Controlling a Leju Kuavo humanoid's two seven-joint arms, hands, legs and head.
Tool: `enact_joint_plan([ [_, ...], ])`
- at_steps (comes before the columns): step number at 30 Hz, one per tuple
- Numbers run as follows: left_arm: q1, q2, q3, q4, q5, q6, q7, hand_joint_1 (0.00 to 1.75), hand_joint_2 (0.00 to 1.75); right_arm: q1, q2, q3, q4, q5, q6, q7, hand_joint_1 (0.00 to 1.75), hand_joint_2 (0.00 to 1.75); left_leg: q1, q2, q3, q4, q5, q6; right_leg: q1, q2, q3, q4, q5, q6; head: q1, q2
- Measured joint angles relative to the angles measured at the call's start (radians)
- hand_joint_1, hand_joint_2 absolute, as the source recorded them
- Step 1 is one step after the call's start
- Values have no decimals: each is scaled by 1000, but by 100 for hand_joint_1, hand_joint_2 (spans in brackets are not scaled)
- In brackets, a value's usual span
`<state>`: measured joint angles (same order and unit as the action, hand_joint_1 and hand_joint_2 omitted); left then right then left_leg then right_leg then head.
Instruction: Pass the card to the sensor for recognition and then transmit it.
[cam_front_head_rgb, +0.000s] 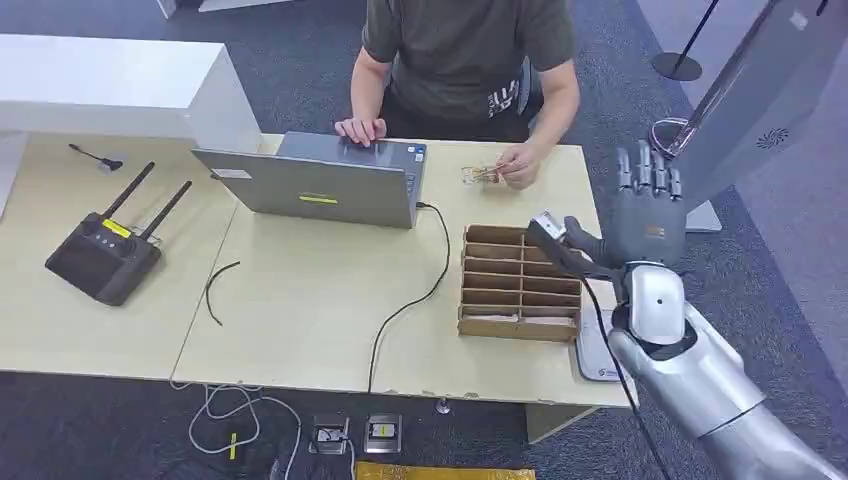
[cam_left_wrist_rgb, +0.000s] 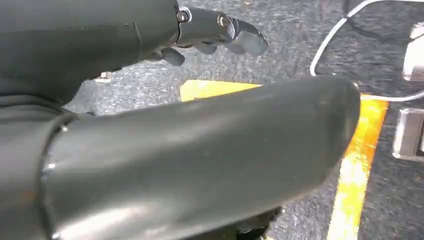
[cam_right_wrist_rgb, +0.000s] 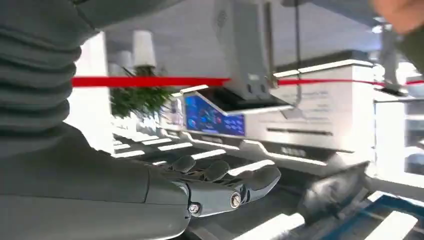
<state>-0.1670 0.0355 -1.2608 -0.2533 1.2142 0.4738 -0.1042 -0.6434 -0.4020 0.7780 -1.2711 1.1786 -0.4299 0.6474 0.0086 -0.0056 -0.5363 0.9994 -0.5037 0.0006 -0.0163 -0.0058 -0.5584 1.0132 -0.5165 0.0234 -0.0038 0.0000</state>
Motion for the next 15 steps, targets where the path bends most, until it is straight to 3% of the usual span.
enact_joint_plan([
  [7,27,-7,20,2,26,6,-27,0,0,89,-102,-161,14,-162,-68,43,0,0,0,0,0,0,0,0,0,-1,0,-1,0,0,0,0],
  [11,44,-10,35,3,42,9,-42,0,0,160,-166,-273,24,-207,-71,53,0,0,0,0,0,0,-1,0,0,-1,0,-1,0,0,0,0],
  [15,53,-11,49,4,59,11,-45,0,0,246,-194,-399,49,-200,-60,53,0,0,0,-1,0,0,-1,0,0,-2,0,-1,0,0,-1,0],
])
